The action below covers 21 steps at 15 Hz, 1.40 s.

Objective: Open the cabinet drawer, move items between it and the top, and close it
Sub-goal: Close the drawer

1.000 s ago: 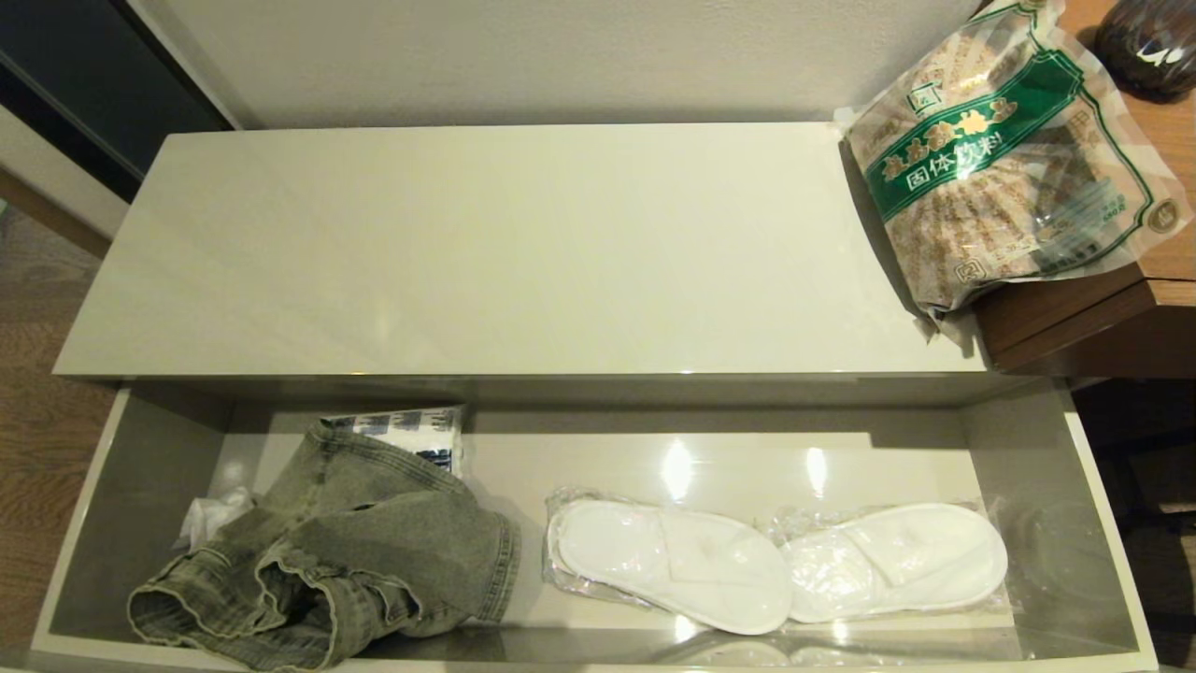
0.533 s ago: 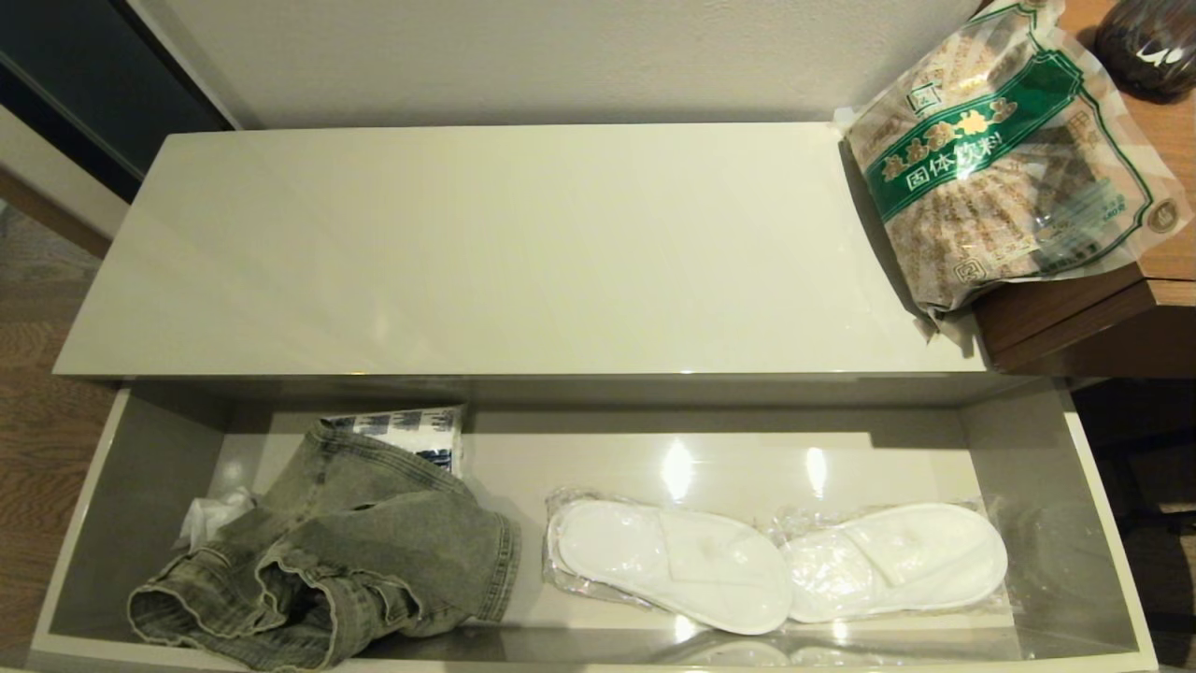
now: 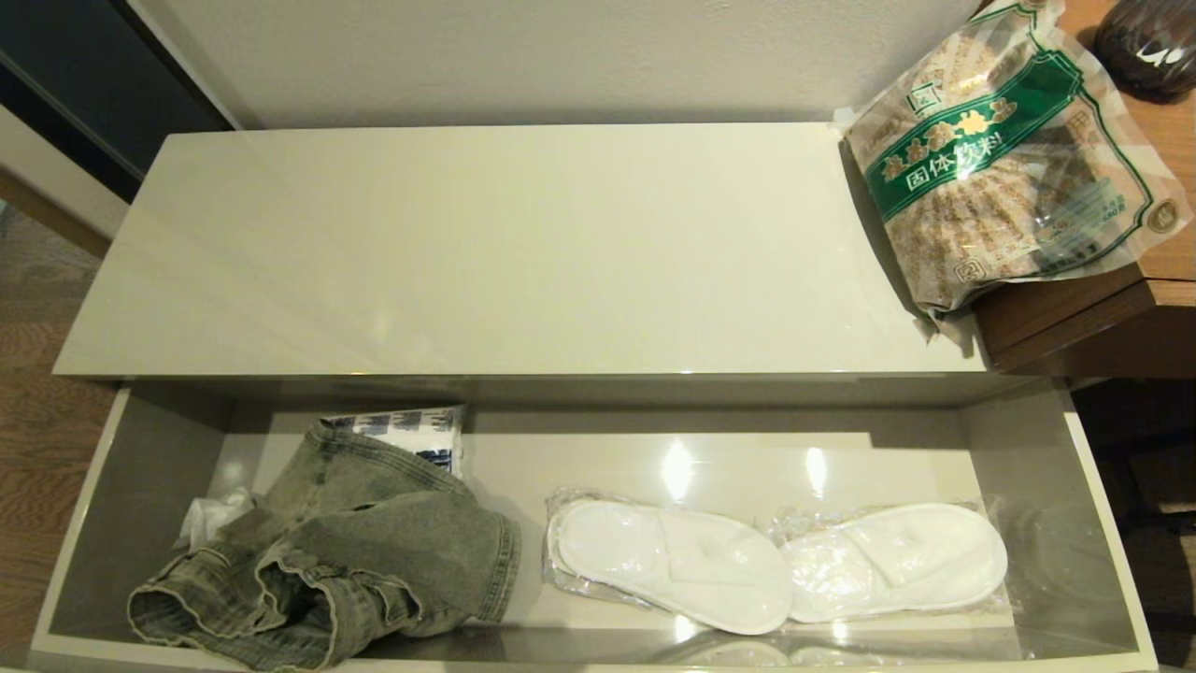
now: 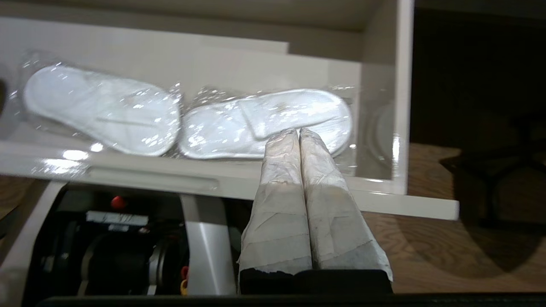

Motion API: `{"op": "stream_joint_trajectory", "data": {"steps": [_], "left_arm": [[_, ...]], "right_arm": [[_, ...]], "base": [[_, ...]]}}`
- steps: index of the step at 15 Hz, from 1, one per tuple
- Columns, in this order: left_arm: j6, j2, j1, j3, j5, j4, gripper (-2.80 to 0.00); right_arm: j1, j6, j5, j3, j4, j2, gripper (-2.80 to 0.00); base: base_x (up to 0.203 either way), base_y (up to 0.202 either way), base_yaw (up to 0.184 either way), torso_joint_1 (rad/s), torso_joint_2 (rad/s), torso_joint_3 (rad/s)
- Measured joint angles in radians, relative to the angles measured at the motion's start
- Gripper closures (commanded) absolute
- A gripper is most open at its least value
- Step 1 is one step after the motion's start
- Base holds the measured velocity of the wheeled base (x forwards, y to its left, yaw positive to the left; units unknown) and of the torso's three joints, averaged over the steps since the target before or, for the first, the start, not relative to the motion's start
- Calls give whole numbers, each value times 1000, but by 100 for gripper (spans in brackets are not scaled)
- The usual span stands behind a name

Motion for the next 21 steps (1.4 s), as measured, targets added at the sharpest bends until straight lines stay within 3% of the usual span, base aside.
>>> {"op": "stream_joint_trajectory", "data": {"steps": [6, 9, 11, 13, 15, 17, 19, 21], "left_arm": [[-4, 0, 1, -5, 2, 7, 0], [-7, 20, 1, -131, -4, 92, 0], [-55, 68, 0, -332, -10, 252, 0], [-105, 166, 1, -538, -30, 545, 0], [-130, 313, 0, -636, -73, 851, 0], [-97, 459, 1, -653, -74, 1099, 0], [-34, 547, 3, -639, -58, 1193, 0], [3, 564, 8, -593, -57, 1150, 0]], "right_arm": [[0, 10, -2, 12, 0, 0, 0], [0, 11, -3, 12, 1, 0, 0], [0, 11, -4, 12, 1, 0, 0], [0, 14, -4, 12, 0, 0, 0], [0, 26, -7, 14, 0, 0, 0], [0, 66, -22, 25, -2, 0, 0], [0, 91, -26, 29, -5, 0, 0], [0, 94, -27, 31, -6, 0, 0]], "base": [[0, 0, 0, 0, 0, 0], [0, 0, 0, 0, 0, 0], [0, 0, 0, 0, 0, 0], [0, 0, 0, 0, 0, 0], [0, 0, 0, 0, 0, 0], [0, 0, 0, 0, 0, 0], [0, 0, 0, 0, 0, 0], [0, 0, 0, 0, 0, 0]]}}
